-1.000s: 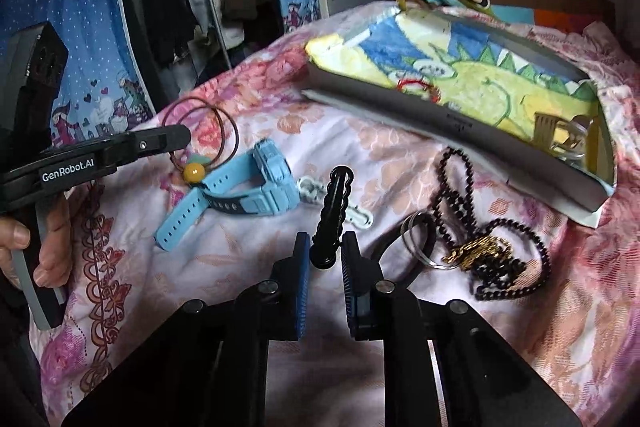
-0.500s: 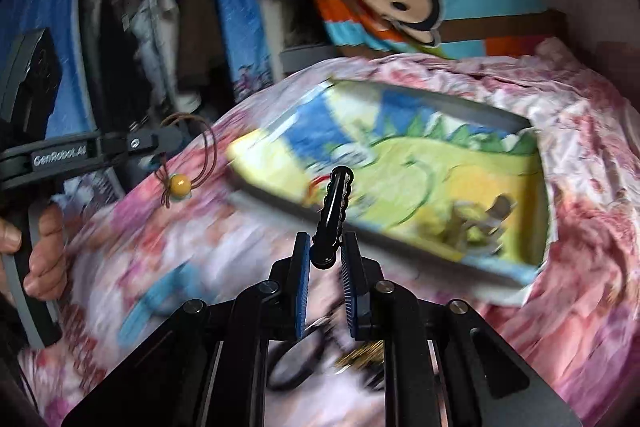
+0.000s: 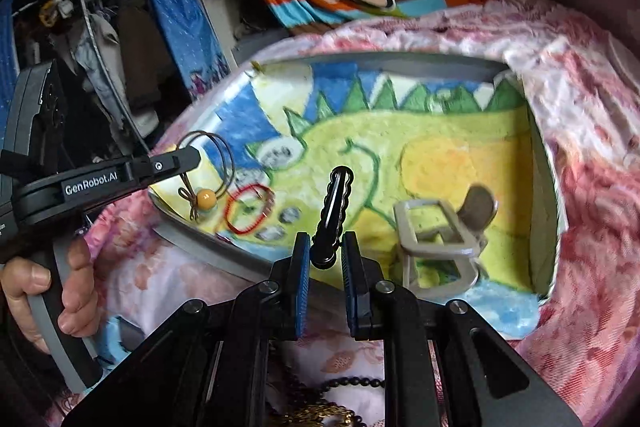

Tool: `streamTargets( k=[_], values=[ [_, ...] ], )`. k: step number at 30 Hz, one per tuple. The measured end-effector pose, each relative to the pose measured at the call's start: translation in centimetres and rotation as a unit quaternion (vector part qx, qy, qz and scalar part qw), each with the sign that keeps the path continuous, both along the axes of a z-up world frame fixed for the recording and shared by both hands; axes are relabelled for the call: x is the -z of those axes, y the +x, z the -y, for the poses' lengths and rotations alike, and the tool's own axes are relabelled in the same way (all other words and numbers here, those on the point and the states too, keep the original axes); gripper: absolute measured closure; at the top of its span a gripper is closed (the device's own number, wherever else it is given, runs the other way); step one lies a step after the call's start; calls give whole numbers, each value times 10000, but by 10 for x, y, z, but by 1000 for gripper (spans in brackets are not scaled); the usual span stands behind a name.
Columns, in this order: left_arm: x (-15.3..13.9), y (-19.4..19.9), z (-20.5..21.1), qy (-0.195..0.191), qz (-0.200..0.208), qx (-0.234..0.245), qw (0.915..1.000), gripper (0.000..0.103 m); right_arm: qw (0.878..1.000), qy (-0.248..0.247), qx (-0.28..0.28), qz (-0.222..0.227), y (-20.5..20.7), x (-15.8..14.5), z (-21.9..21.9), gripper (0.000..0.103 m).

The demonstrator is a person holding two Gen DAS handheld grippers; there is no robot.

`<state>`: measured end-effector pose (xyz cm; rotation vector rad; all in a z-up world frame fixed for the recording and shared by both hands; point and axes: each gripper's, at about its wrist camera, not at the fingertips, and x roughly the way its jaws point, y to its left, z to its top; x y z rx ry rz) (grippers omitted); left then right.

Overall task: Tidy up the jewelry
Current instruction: 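Drop the cord bracelet into the tray with the left tool while the right tool drops the clip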

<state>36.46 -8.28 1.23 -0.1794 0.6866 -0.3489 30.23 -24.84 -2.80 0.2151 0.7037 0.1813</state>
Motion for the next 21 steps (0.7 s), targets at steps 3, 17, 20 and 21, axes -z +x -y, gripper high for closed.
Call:
streamTargets(
  k=[3,17,20,21],
  values=[
    [12,5,-3,-35,-157,-195,9997,100,10000,-7,25,28,-3,1,-1,89],
    [14,2,-6,285,-467,-398,9977,82,9998,100,22,175,-5,-1,2,75],
    [11,-7,-12,276,-395,-533,9974,53,9991,51,57,413,-13,-8,2,61],
    [9,-11,-16,231,-326,-585,9975,48,9986,18,62,517,-17,-11,1,59]
  ],
)
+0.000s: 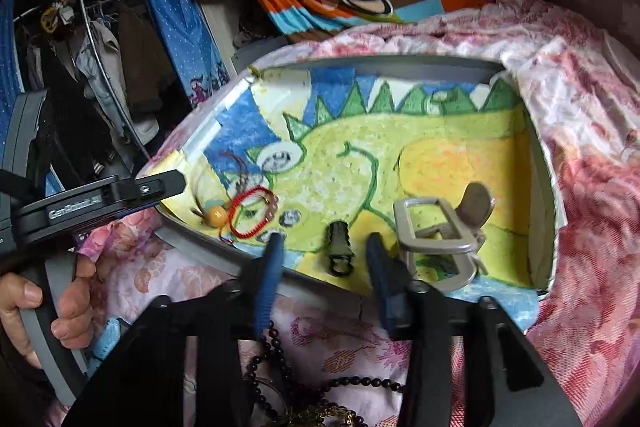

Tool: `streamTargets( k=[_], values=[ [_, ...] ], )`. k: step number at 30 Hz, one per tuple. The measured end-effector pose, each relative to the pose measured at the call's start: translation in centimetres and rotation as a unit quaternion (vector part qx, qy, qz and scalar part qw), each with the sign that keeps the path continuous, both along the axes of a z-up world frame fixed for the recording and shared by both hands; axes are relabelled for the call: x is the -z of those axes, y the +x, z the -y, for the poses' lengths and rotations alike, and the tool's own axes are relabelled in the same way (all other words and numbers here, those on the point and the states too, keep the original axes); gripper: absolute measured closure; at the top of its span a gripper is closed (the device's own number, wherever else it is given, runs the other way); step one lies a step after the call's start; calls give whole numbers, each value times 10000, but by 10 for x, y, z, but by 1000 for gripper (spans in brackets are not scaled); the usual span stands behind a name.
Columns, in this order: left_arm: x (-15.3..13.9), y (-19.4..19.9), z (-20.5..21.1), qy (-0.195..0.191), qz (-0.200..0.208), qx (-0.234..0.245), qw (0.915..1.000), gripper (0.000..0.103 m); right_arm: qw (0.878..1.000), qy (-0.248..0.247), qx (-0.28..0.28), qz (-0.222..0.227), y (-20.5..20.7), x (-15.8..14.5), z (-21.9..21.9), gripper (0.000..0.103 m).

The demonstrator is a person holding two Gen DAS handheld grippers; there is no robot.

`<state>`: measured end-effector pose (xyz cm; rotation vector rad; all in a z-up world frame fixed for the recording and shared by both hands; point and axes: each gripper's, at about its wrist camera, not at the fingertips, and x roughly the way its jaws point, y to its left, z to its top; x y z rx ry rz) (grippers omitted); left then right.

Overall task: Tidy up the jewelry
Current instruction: 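Drop the cord bracelet into the tray with the left tool while the right tool drops the clip, then move both tools back from the tray toward the watch and hair tie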

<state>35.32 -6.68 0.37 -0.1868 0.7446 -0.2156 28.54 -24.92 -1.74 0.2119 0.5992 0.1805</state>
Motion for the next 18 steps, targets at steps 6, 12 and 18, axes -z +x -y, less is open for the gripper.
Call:
streamTargets(
  k=[6,12,18],
  values=[
    [-23,-32,-25,-258,415,-238,9985,17,9973,-168,98,711,-35,-25,-4,37],
    [-52,-79,-41,-227,1027,-363,9938,2,9904,-289,192,1337,-84,-54,-12,13],
    [-75,-132,-47,9,1590,-303,9868,0,9815,-567,338,1800,-134,-85,-24,4]
  ],
)
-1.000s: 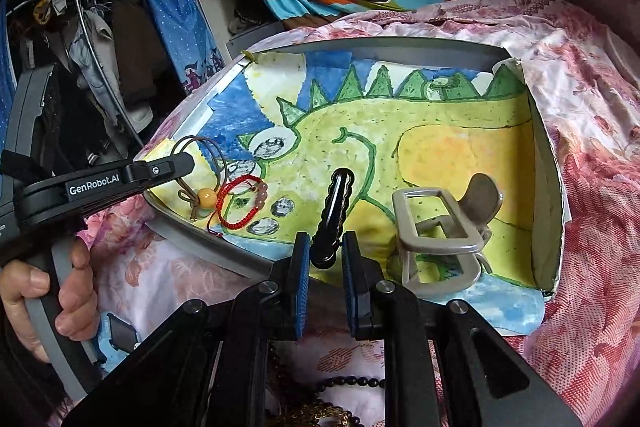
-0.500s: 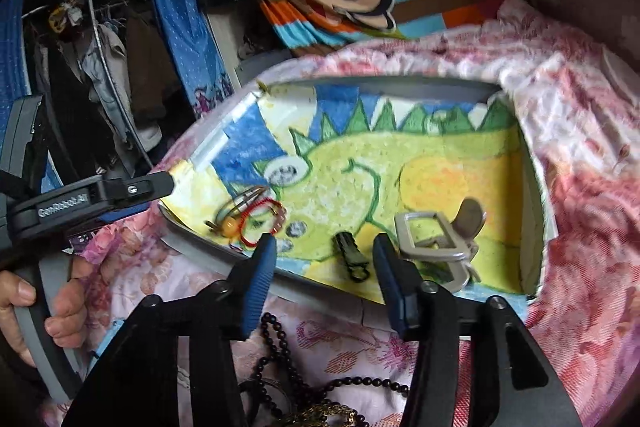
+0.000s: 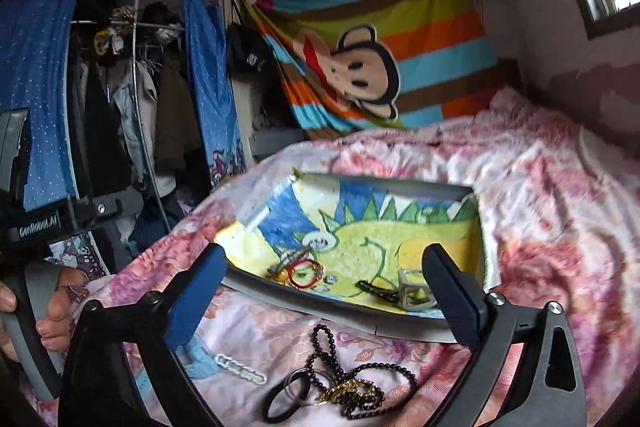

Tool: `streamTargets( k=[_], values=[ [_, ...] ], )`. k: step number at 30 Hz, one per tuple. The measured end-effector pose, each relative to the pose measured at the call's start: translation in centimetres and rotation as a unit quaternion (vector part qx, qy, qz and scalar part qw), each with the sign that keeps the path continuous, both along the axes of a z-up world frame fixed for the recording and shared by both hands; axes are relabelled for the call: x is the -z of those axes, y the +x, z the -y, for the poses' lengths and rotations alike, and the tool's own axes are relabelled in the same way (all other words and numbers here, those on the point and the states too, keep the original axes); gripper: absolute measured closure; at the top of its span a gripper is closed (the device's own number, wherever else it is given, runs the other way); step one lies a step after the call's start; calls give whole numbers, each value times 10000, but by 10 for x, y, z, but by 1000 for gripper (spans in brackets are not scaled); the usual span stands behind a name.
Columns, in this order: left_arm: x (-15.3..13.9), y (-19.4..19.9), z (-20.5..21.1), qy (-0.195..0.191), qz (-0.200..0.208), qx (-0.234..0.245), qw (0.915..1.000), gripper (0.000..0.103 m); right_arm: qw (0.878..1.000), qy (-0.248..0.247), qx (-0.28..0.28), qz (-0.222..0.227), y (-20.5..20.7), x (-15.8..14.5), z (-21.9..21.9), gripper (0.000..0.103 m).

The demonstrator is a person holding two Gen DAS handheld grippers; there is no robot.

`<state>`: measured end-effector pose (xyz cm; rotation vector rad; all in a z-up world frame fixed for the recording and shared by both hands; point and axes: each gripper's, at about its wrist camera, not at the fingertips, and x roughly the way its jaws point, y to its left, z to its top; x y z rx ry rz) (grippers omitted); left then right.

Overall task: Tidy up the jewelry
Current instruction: 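Move both tools back from the tray toward the watch and hair tie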

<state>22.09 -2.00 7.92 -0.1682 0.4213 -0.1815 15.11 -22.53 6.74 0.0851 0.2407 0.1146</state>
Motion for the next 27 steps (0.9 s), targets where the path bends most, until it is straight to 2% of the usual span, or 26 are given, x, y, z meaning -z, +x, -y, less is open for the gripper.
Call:
streamTargets(
  k=[8,14,21,27],
  values=[
    [-15,-69,-14,84,402,-71,9991,0,9986,-334,102,407,-73,-41,-14,3],
    [-12,-114,-26,171,476,-174,9986,0,9979,-452,144,439,-121,-51,-19,3],
    [9,-153,-37,314,221,-193,9991,0,9985,-538,113,-7,-159,-34,-14,2],
    [35,-168,-39,422,-192,-124,9988,0,9959,-572,269,-649,-160,-17,-5,2]
  ],
)
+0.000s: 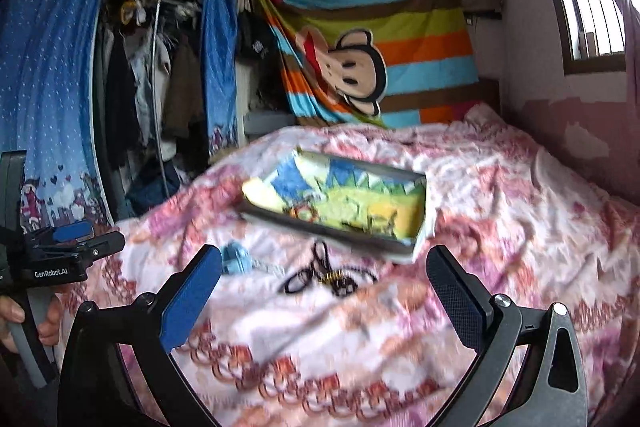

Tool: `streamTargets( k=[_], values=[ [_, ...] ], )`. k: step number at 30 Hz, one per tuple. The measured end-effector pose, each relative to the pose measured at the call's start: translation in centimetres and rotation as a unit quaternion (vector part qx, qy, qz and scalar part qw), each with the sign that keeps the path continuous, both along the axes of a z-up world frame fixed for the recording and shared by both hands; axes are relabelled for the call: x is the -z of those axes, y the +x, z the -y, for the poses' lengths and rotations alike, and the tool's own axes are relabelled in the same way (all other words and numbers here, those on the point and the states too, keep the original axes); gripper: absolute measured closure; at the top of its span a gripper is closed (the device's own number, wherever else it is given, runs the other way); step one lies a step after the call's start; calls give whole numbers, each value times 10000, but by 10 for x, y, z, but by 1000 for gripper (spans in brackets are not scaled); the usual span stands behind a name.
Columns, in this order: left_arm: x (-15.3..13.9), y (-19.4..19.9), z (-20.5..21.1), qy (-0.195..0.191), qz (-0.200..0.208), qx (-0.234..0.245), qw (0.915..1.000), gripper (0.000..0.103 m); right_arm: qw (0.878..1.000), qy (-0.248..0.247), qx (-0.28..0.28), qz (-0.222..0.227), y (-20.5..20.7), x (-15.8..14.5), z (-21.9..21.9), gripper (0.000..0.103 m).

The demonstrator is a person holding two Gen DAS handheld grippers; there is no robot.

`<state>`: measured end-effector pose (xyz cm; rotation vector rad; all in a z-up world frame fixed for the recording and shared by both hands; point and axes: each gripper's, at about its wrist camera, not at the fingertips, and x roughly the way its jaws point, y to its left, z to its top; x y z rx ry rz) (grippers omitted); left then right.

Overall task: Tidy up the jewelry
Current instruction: 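Move both tools back from the tray toward the watch and hair tie, then grasp the light-blue watch with the left tool while the right tool grasps the black hair tie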

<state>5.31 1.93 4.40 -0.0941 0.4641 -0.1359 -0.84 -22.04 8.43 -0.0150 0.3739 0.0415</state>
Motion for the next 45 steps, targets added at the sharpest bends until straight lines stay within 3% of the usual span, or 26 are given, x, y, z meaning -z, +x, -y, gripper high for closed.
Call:
streamTargets(
  k=[8,17,24,32,36,40,45],
  values=[
    [31,5,6,257,-551,96,9981,0,9961,135,83,-865,23,33,13,3],
    [50,34,3,209,-976,73,9950,0,9869,59,-257,-1591,61,62,6,3],
    [54,60,7,235,-1045,76,9942,0,9832,-80,-724,-1673,95,70,-4,3],
    [59,97,19,465,-1211,419,9907,0,9813,-103,-924,-1685,126,75,-5,4],
    [61,113,22,505,-1253,555,9893,0,9782,-86,-1024,-1803,144,81,-7,22],
    [62,123,23,516,-1244,650,9888,1,9738,20,-1167,-1950,159,90,-8,33],
    [67,133,24,509,-1344,785,9865,11,9690,134,-1358,-2059,173,98,-14,47]
  ],
)
